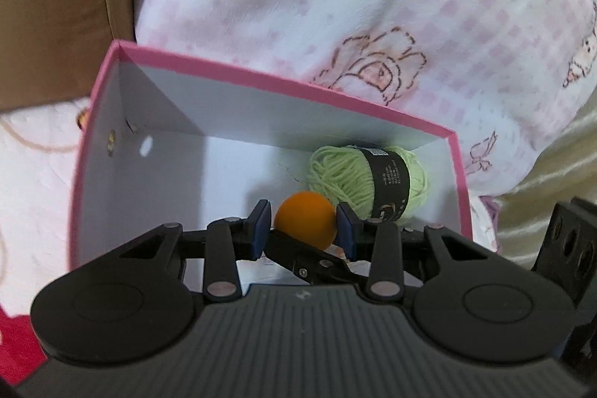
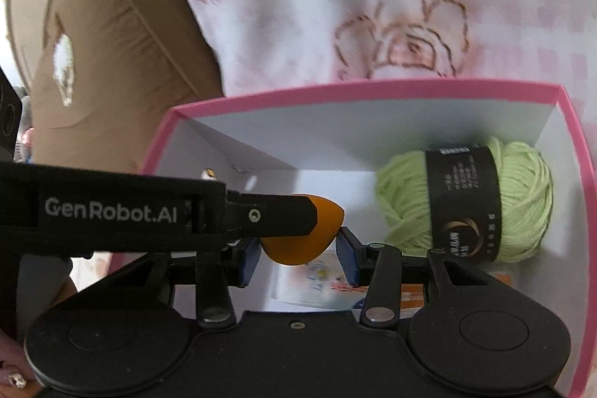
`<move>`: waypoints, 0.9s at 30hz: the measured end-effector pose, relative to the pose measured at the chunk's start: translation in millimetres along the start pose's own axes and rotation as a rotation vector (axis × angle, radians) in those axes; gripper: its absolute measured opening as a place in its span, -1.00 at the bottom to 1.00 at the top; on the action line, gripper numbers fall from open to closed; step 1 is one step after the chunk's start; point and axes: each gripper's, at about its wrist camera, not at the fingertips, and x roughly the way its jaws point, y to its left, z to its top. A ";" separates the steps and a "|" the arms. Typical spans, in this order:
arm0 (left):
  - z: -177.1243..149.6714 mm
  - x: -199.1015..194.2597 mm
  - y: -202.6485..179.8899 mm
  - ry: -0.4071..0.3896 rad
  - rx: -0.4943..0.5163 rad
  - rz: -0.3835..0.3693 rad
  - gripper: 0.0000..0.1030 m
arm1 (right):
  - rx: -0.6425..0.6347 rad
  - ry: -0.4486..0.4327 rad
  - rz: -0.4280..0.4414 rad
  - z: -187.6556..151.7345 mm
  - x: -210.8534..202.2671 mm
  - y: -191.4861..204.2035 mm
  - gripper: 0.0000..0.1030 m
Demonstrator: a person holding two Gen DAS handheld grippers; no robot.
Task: Organize objects
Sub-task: 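Lift the orange sponge with the left tool and carry it over the pink box, then lower the sponge into the pink box and open the left tool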
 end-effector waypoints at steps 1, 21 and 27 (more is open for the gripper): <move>0.0 2.3 1.1 0.002 -0.008 -0.007 -0.30 | 0.001 0.001 -0.010 -0.8 0.6 -1.2 -0.04; -4.5 20.7 11.7 -0.010 -0.065 -0.049 -0.29 | -0.028 0.011 -0.102 -6.4 11.1 2.9 -0.04; -5.1 29.6 8.1 0.001 -0.056 -0.012 -0.35 | -0.013 -0.014 -0.058 -14.3 -7.5 2.1 0.06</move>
